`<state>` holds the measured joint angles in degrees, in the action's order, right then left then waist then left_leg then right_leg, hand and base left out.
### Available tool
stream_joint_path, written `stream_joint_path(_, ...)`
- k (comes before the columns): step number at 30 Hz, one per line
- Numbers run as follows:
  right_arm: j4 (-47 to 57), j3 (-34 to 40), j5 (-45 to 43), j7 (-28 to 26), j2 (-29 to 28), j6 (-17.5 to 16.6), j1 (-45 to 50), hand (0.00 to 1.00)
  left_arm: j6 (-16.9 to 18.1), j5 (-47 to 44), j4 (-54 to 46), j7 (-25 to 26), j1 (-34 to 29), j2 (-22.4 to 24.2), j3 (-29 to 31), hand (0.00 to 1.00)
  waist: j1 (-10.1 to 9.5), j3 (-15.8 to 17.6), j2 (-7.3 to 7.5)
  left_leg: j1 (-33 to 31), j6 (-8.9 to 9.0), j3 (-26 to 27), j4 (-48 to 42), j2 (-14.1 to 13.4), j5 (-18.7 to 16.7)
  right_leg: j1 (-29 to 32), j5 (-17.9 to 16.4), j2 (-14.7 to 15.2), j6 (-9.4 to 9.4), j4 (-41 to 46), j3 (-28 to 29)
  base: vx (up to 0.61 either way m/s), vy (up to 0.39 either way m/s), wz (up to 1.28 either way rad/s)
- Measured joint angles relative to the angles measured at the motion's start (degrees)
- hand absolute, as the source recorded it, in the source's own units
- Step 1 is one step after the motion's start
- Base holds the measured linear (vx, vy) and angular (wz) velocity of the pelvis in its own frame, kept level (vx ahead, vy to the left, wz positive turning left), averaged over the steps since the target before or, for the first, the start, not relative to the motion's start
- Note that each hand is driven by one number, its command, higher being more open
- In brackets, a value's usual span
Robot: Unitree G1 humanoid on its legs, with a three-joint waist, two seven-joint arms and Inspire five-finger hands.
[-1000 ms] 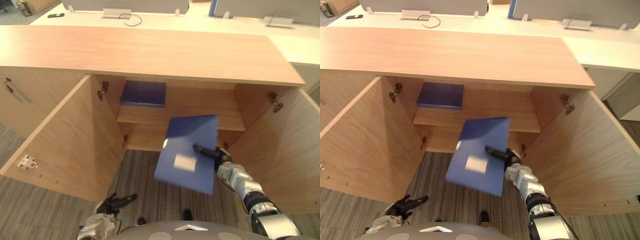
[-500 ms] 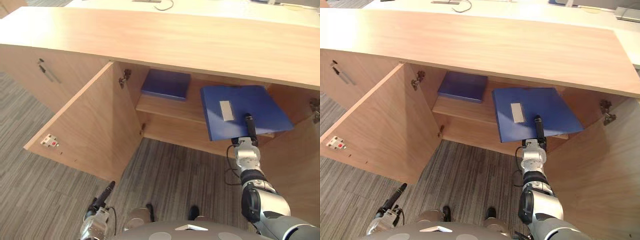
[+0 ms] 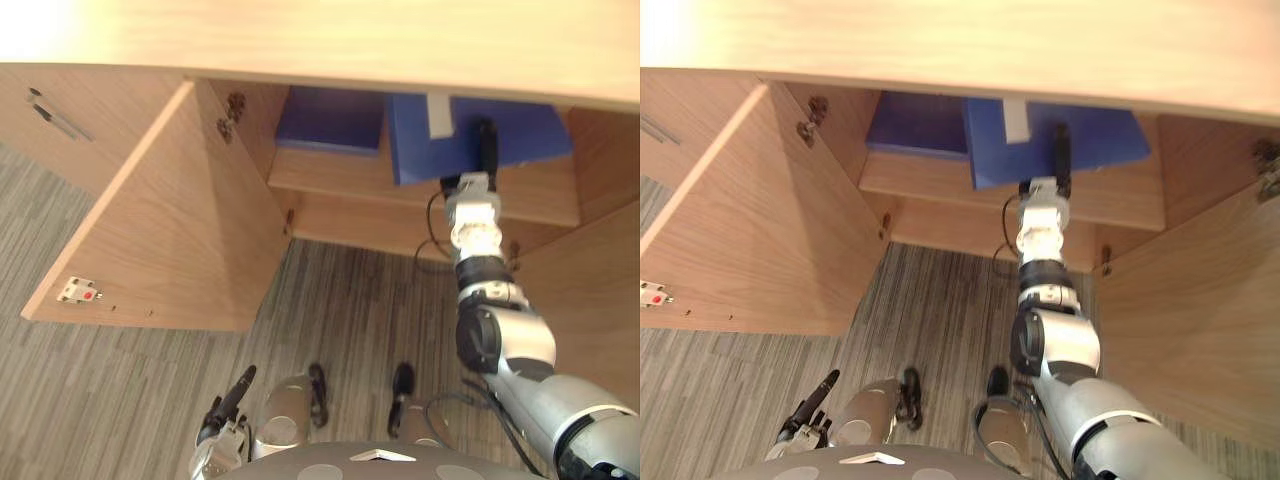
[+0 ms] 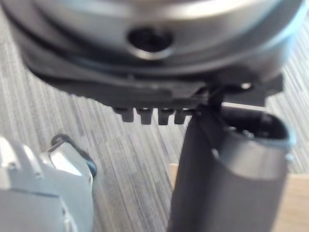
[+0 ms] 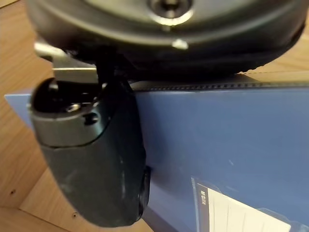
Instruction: Walk over to the cabinet, pick up the folder, carry it to the office cabinet, place the folder inside the office cabinet, then close the office cabinet door
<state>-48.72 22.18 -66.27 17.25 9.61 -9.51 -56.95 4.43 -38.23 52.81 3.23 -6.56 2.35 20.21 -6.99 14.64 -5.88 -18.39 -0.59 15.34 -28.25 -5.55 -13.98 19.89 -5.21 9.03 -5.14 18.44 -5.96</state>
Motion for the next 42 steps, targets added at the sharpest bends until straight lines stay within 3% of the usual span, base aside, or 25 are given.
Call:
stream_joint_path(2,0.01,0.19,-1.09,1.25,0.89,-0.19,-3.97,0.00,0.65,-0.44,-1.71,0.45,0.07,0.11,-0.69,1.00,-0.31,0.38,-0.29,-3.42,-0.59,0.72,-2.75,-0.18,-0.88,5.01,-0.39,0.27,0.30,4.39,0.91,-0.01,0.064,-0.51)
stream_joint_path(4,0.13,0.38,-2.91,3.00,2.92,-2.45,-7.56,0.00,1.34,-1.56,-3.52,0.39,0.73,0.12,-2.64,1.00,-0.53,3.11,-1.82,-5.34,-0.94,0.75,-7.88,-1.05,-2.62,7.88,-1.28,0.30,0.59,9.82,1.65,0.00,0.075,-0.29)
stream_joint_path(8,0.87,0.13,-4.44,4.71,3.71,-6.04,-10.57,0.00,1.95,-2.13,-3.90,0.58,1.70,-0.22,-3.11,1.00,-0.47,6.32,-2.36,-8.39,-0.85,0.72,-16.54,-2.13,-5.44,14.36,-2.93,0.93,2.16,21.87,1.99,-0.04,0.053,-0.32)
stream_joint_path(11,1.52,-0.71,-4.51,6.77,3.72,-6.96,-13.02,0.00,1.92,-2.14,-4.85,1.22,2.24,-0.50,-3.69,1.00,-0.51,8.00,-2.78,-12.89,-0.81,0.86,-24.46,-4.91,-7.37,18.55,-3.29,2.36,3.00,27.14,-3.59,-0.06,0.053,-0.38)
stream_joint_path(13,1.53,-1.42,-4.50,7.67,3.72,-6.92,-14.40,0.00,1.86,-2.15,-5.60,1.17,2.22,-0.32,-4.30,1.00,-0.61,9.22,-3.25,-14.56,-0.69,0.79,-28.54,-6.36,-7.09,18.13,-3.33,2.44,4.45,26.37,-6.02,-0.02,0.072,-0.30)
stream_joint_path(14,1.57,-2.49,-4.49,8.16,3.78,-7.01,-15.48,0.00,1.86,-2.18,-5.73,1.10,2.32,-0.07,-4.46,1.00,-0.54,9.81,-3.78,-18.44,-0.29,-0.14,-33.82,-7.59,-6.20,18.09,-3.97,2.45,5.53,26.61,-6.24,-0.02,0.114,-0.17)
stream_joint_path(16,1.72,-3.14,-4.48,8.37,5.09,-7.05,-17.49,0.00,1.80,-2.20,-6.14,0.96,2.67,-0.11,-5.59,1.00,-0.71,10.58,-4.01,-18.38,0.24,-1.78,-25.96,-6.82,-8.92,19.63,-4.53,3.19,5.39,28.50,-6.76,-0.02,0.130,-0.06)
stream_joint_path(17,1.71,-3.14,-4.48,8.48,5.99,-6.69,-18.64,0.00,1.81,-2.19,-6.79,0.92,2.90,-0.47,-6.26,1.00,-0.45,11.25,-3.47,-18.70,-0.10,-1.53,-25.74,-5.72,-9.14,20.25,-5.02,4.33,4.86,29.09,-6.80,-0.05,0.128,0.30)
stream_joint_path(19,1.65,-3.40,-4.47,8.98,8.64,-5.68,-21.09,0.00,1.86,-2.20,-10.09,0.46,2.65,-0.57,-8.48,1.00,-1.30,12.05,-3.78,-20.02,-0.19,-1.18,-26.32,-4.32,-9.11,20.69,-6.25,6.81,4.30,29.86,-8.05,-0.08,0.103,0.42)
stream_joint_path(21,1.32,-4.83,-4.48,9.49,8.55,-4.86,-23.06,0.00,1.83,-2.19,-11.19,0.43,2.16,-0.68,-9.00,1.00,-1.61,12.54,-3.85,-20.60,-0.21,-1.19,-26.69,-4.13,-9.11,21.24,-6.55,7.20,4.34,30.35,-8.27,-0.08,0.028,0.16)
stream_joint_path(27,-1.01,-15.86,-4.48,9.78,14.64,-0.71,-29.13,0.00,1.34,-2.44,-21.60,0.20,-2.28,-3.30,-18.92,1.00,-2.71,12.60,-3.84,-28.42,-1.35,-3.93,-29.82,-2.93,-9.46,26.66,-11.00,10.19,3.46,34.89,-11.08,-0.10,-0.051,0.31)
stream_joint_path(30,-1.80,-17.43,-5.05,10.82,18.01,-0.63,-29.28,0.00,0.46,-4.47,-25.94,0.05,-4.33,-4.29,-21.25,1.00,-3.96,12.66,-3.84,-31.88,-1.34,-4.41,-31.81,-2.84,-9.46,30.15,-12.12,11.20,3.83,38.02,-11.27,-0.14,-0.084,0.18)
stream_joint_path(39,-2.76,-18.11,-11.44,14.22,22.58,-2.05,-29.26,0.00,-0.89,-6.69,-30.91,0.50,-8.66,-8.31,-24.53,1.00,-4.00,13.33,-5.42,-38.63,-1.38,-5.34,-36.10,-2.82,-9.20,36.88,-13.63,12.92,4.75,43.79,-11.19,-0.10,-0.046,0.07)
stream_joint_path(42,-2.73,-14.19,-13.09,16.27,24.76,-2.88,-29.25,0.00,-1.15,-6.77,-30.00,1.51,-8.89,-7.98,-24.83,1.00,-4.13,13.39,-5.55,-40.70,-1.22,-5.80,-36.86,-2.32,-8.94,38.99,-14.29,13.92,5.29,45.69,-11.34,-0.06,-0.022,0.13)
